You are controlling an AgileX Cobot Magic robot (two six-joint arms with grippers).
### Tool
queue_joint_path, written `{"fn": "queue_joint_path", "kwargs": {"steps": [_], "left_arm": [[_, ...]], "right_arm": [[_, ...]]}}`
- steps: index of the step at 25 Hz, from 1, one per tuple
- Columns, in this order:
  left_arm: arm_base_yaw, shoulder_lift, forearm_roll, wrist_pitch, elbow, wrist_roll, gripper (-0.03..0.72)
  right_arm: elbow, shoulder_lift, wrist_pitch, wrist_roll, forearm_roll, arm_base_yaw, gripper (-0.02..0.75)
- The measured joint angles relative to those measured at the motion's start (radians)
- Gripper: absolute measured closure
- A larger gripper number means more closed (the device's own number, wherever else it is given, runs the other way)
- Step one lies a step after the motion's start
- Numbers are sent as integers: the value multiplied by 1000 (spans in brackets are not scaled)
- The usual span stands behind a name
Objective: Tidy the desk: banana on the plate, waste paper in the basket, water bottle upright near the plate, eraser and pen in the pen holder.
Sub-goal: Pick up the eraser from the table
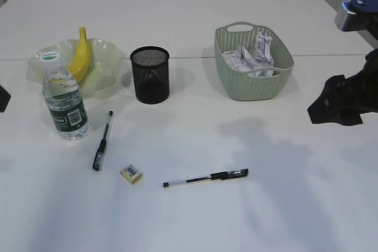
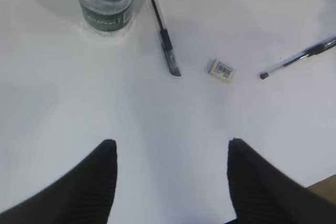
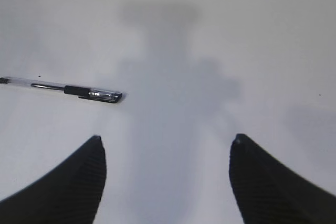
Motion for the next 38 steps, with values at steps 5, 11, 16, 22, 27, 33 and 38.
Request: {"fn": "queue_joint_path", "kwargs": {"steps": [5,11,16,22,27,33,38], "left_arm": [[0,-47,61,-4,115,-51,227],[0,-95,66,-10,133,-65,230],[0,-101,52,23,133,-67,233],[0,-101,45,41,133,-67,233],[0,-101,45,28,134,-67,233],[0,-101,45,2,134,-67,233],[0,-101,47,-41,134,-67,234]], "right_arm": [[0,0,25,-18,5,0,192],[0,0,39,-29,6,0,192],[0,0,55,-51,10,9,192],[-31,8,57,-62,10,116,192],[-153,111,120,-51,7,180,192],[-415,321,255,-46,-28,275,195],[-627,502,346,-25,-43,345,195]]}}
